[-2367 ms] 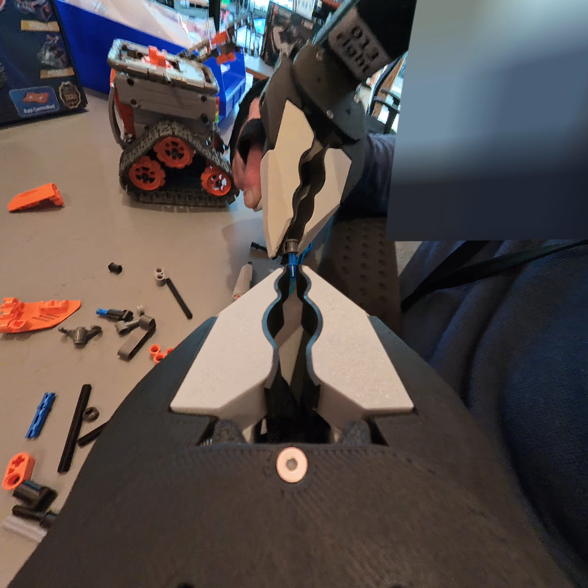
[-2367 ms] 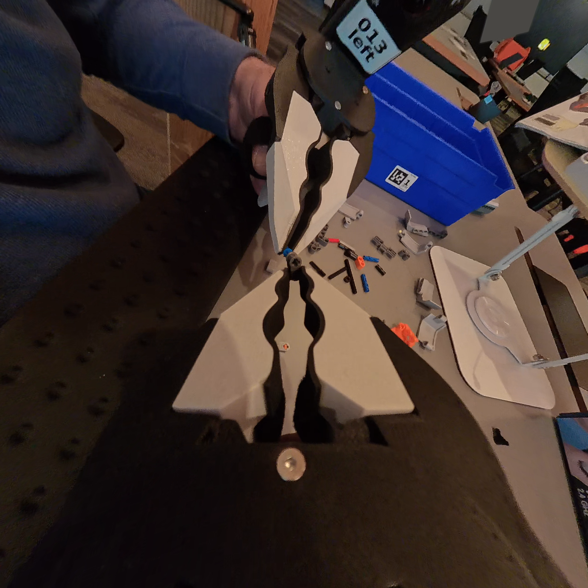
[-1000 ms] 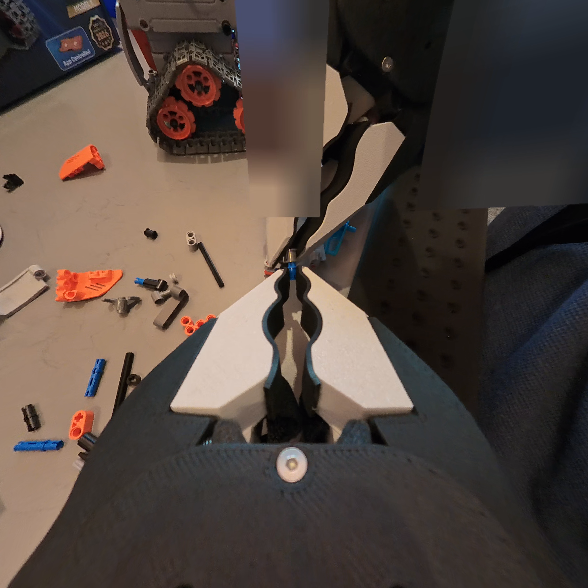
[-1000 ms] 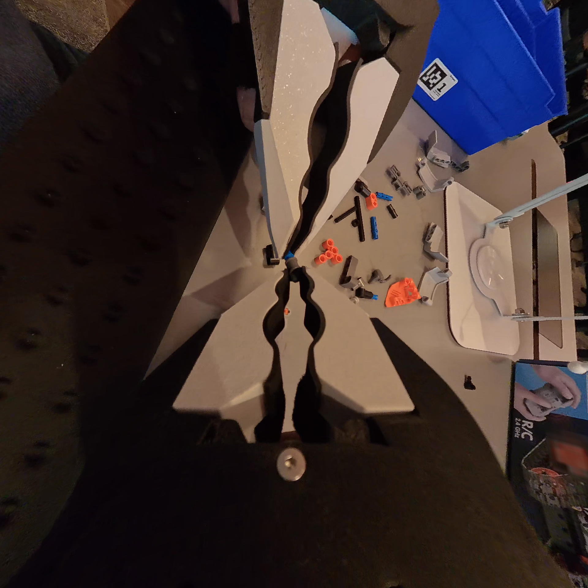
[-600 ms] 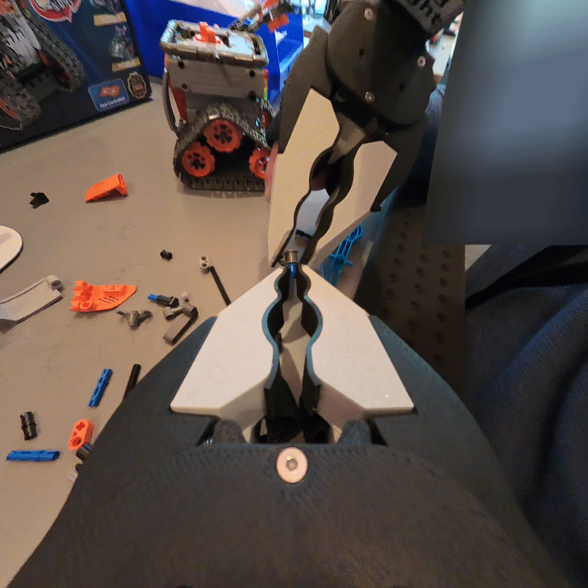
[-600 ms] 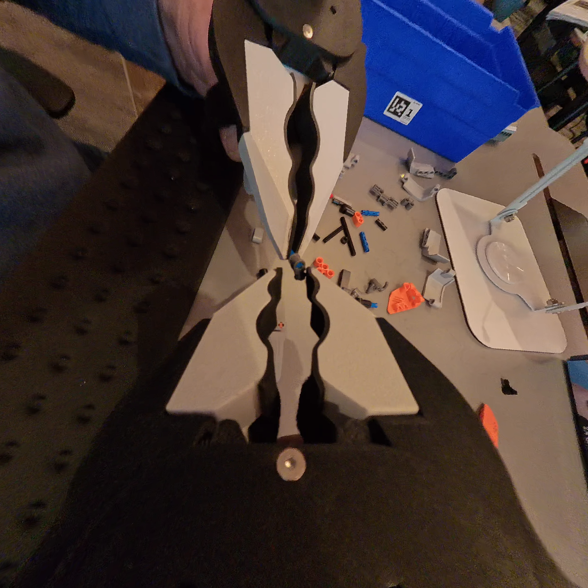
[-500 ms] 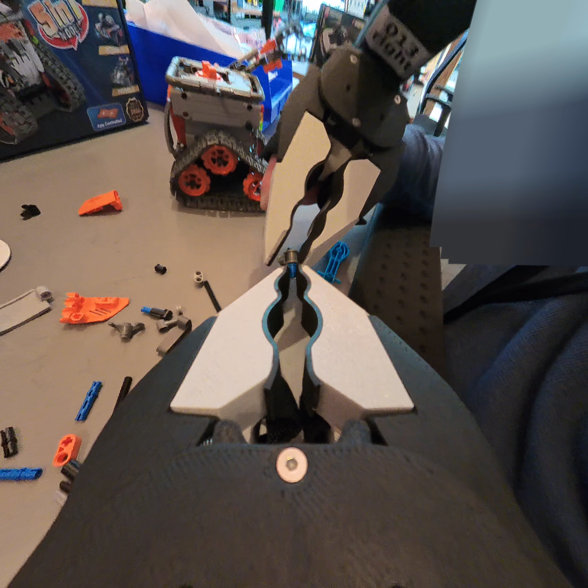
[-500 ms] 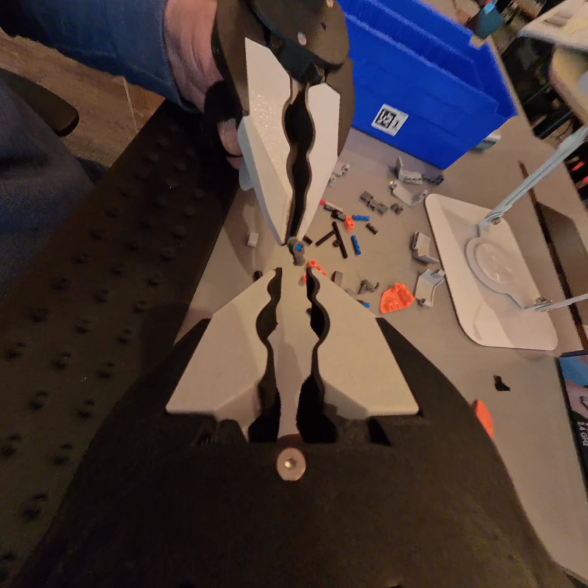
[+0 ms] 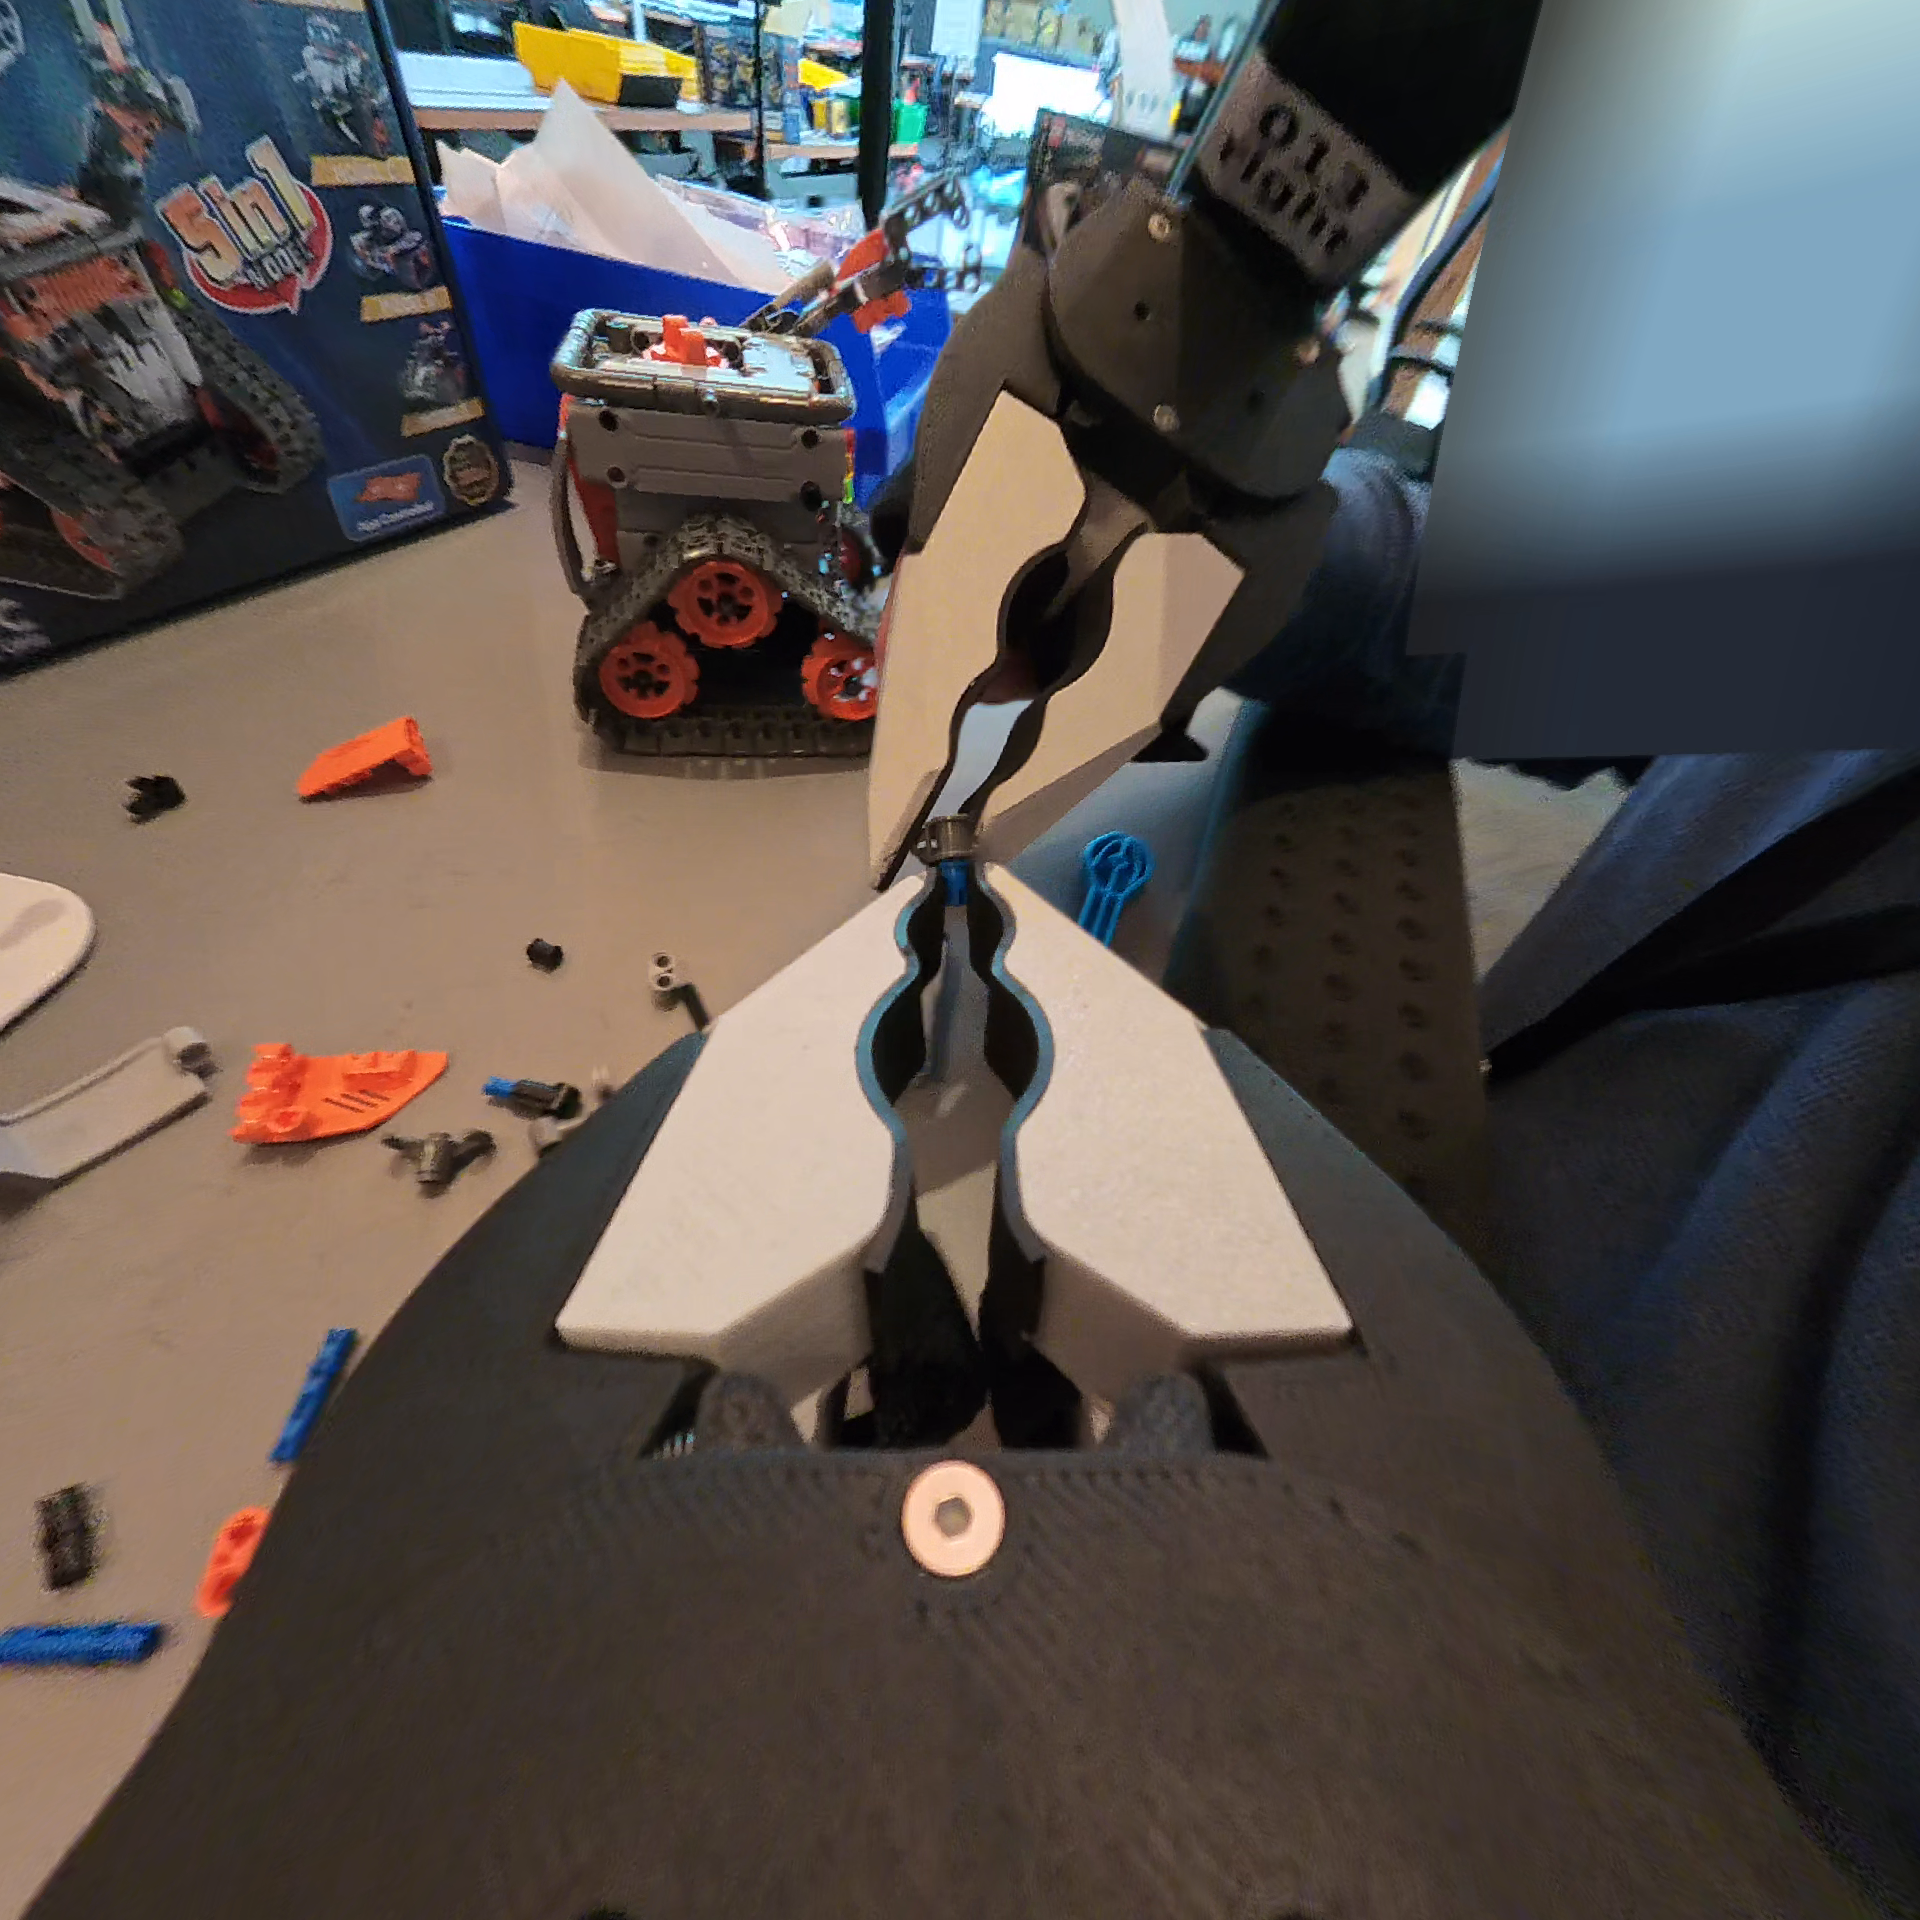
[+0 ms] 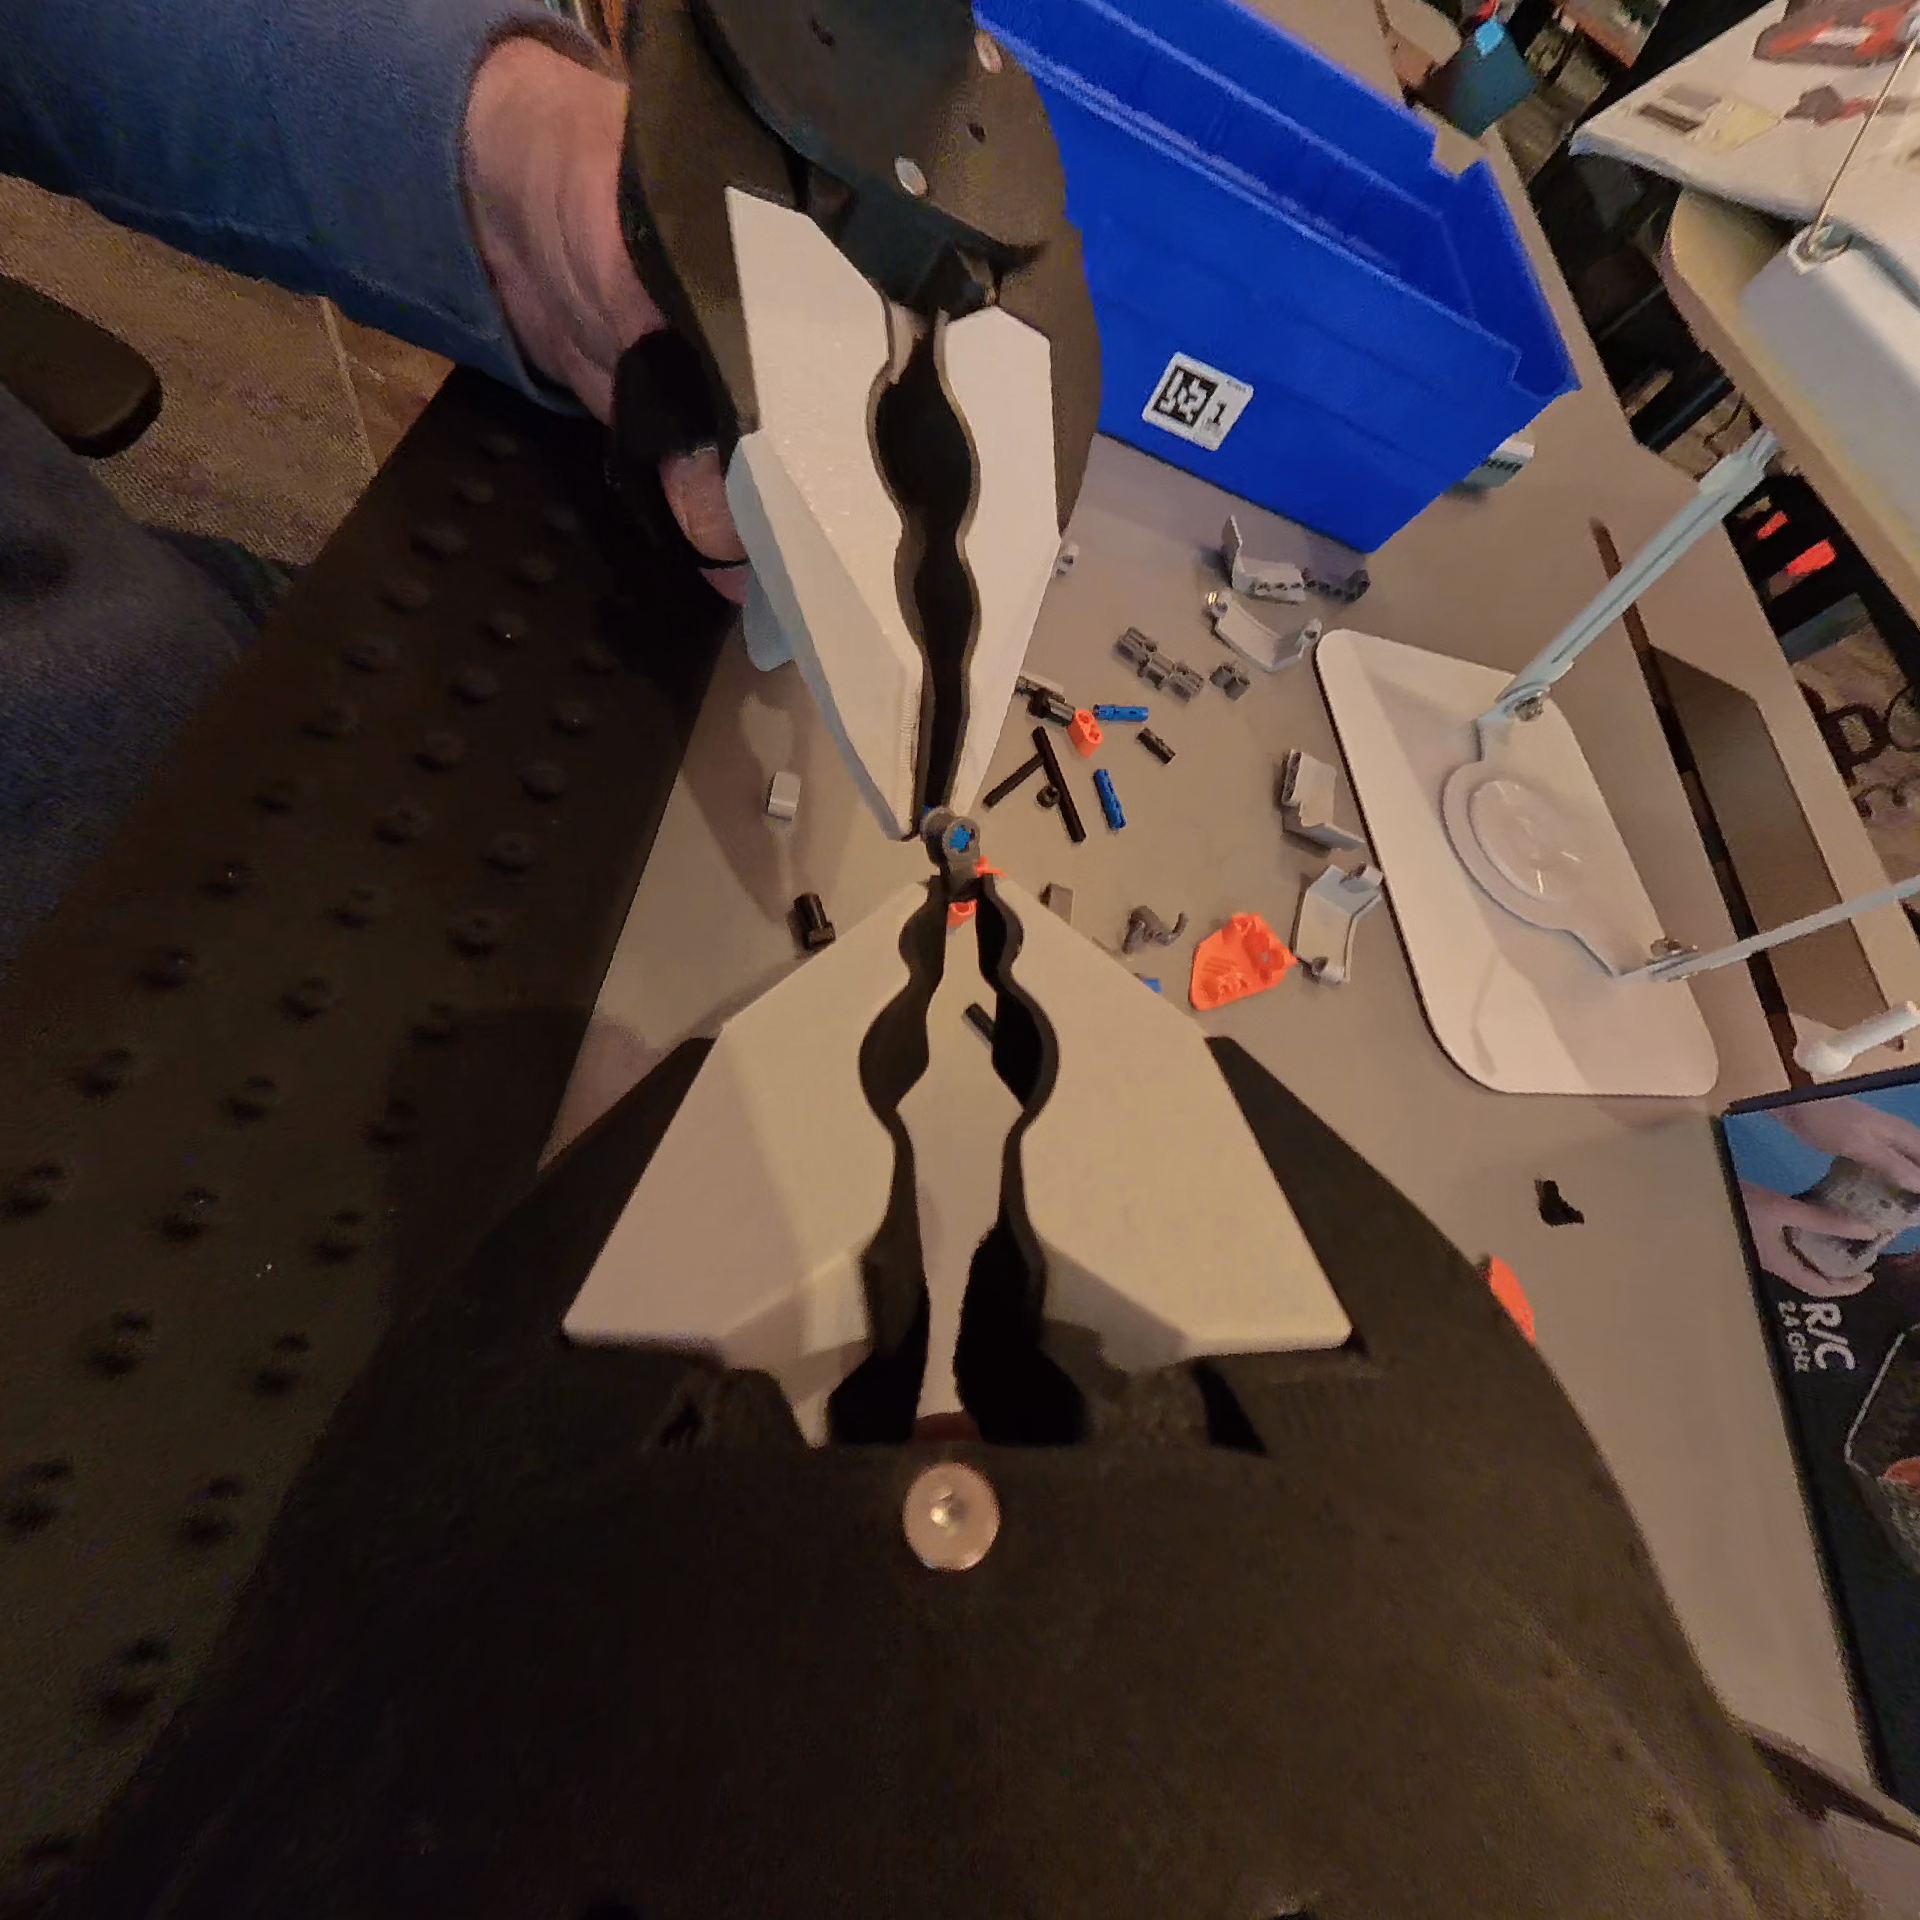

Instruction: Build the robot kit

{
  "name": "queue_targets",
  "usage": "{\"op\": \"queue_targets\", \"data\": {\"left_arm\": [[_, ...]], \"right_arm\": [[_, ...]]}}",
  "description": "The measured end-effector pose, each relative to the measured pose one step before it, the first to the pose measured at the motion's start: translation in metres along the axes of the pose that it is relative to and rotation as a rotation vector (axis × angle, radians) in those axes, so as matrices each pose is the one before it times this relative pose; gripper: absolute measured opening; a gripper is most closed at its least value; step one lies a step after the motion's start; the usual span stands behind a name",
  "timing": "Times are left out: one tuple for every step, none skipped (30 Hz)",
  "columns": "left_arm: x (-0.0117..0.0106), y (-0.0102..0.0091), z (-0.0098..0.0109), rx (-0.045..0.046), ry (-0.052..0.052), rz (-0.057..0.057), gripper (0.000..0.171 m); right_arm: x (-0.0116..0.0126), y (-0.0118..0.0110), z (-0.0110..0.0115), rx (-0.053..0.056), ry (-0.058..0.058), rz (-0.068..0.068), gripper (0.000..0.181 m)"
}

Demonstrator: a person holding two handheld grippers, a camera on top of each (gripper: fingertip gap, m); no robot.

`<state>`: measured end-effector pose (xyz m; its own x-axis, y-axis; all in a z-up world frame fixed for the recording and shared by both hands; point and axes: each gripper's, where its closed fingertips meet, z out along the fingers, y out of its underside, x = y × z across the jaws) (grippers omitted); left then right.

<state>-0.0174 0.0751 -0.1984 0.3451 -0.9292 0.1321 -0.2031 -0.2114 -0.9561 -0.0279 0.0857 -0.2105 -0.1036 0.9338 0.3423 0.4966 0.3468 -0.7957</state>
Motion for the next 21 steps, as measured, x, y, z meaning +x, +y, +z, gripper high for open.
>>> {"op": "queue_targets", "data": {"left_arm": [[-0.00174, 0.00165, 0.00113, -0.01221, -0.0271, 0.0368, 0.002], [-0.00115, 0.00059, 0.00068, -0.00483, -0.0170, 0.0231, 0.002], [-0.00104, -0.00002, 0.00007, 0.00110, -0.0076, 0.0086, 0.002], [-0.00103, 0.00014, 0.00012, 0.00126, -0.0065, 0.0073, 0.002], [-0.00082, 0.00076, 0.00019, -0.00405, -0.0060, 0.0080, 0.002], [-0.00117, 0.00134, 0.00024, -0.00828, -0.0090, 0.0138, 0.002], [-0.00152, 0.00147, 0.00051, -0.00756, -0.0128, 0.0135, 0.002], [-0.00085, 0.00029, 0.00031, 0.00027, -0.0090, 0.0061, 0.002], [-0.00118, -0.00085, -0.00026, 0.00598, -0.0106, 0.0057, 0.002], [-0.00186, -0.00096, -0.00043, 0.00337, -0.0183, 0.0151, 0.005], [-0.00164, -0.00032, -0.00025, -0.00514, -0.0200, 0.0237, 0.009], [0.00039, -0.00014, 0.00010, -0.00748, -0.0088, 0.0238, 0.012], [0.00125, -0.00019, 0.00059, -0.00412, -0.0031, 0.0161, 0.013], [0.00083, 0.00032, 0.00114, -0.00595, -0.0039, 0.0075, 0.015], [0.00054, -0.00003, 0.00114, -0.00119, -0.0022, 0.0014, 0.017], [0.00141, -0.00061, 0.00064, 0.00317, 0.0065, -0.0040, 0.017], [0.00103, 0.00017, 0.00066, -0.00251, 0.0051, -0.0032, 0.017], [-0.00049, 0.00078, 0.00069, -0.00495, -0.0068, 0.0053, 0.014], [-0.00055, 0.00051, 0.00042, -0.00205, -0.0073, 0.0066, 0.006], [0.00062, -0.00007, 0.00021, 0.00160, 0.0026, -0.0016, 0.005], [0.00000, 0.00045, 0.00025, -0.00155, 0.0004, -0.0032, 0.005]], "right_arm": [[0.00087, 0.00173, 0.00051, -0.0154, 0.0040, 0.0106, 0.002], [0.00075, 0.00085, 0.00037, -0.0092, 0.0030, 0.0111, 0.002], [0.00080, 0.00033, 0.00022, -0.0049, 0.0011, 0.0128, 0.002], [0.00068, 0.00026, 0.00033, -0.0056, 0.0003, 0.0119, 0.002], [0.00052, 0.00091, 0.00087, -0.0083, 0.0012, 0.0027, 0.002], [0.00054, 0.00133, 0.00095, -0.0099, 0.0037, -0.0030, 0.002], [0.00059, 0.00126, 0.00087, -0.0100, 0.0035, 0.0009, 0.002], [0.00045, 0.00086, 0.00044, -0.0080, 0.0019, 0.0041, 0.002], [0.00078, 0.00056, 0.00009, -0.0060, 0.0040, 0.0001, 0.002], [0.00053, 0.00076, -0.00007, -0.0066, 0.0044, -0.0035, 0.002], [0.00013, 0.00073, 0.00000, -0.0068, 0.0015, -0.0034, 0.002], [0.00005, 0.00057, 0.00012, -0.0048, 0.0029, -0.0044, 0.002], [-0.00016, 0.00026, 0.00018, -0.0041, 0.0035, -0.0069, 0.002], [-0.00038, 0.00032, 0.00031, -0.0067, 0.0033, -0.0096, 0.002], [-0.00011, 0.00065, 0.00033, -0.0105, 0.0081, -0.0146, 0.002], [-0.00018, 0.00073, 0.00050, -0.0107, 0.0089, -0.0159, 0.002], [-0.00112, -0.00006, 0.00051, -0.0058, 0.0029, -0.0117, 0.002], [-0.00135, -0.00063, 0.00024, -0.0020, 0.0008, -0.0095, 0.002], [-0.00052, -0.00021, 0.00011, -0.0037, 0.0042, -0.0093, 0.002], [-0.00003, 0.00036, -0.00012, -0.0057, 0.0045, -0.0063, 0.002], [-0.00001, 0.00018, -0.00045, -0.0005, 0.0008, -0.0009, 0.002]]}}
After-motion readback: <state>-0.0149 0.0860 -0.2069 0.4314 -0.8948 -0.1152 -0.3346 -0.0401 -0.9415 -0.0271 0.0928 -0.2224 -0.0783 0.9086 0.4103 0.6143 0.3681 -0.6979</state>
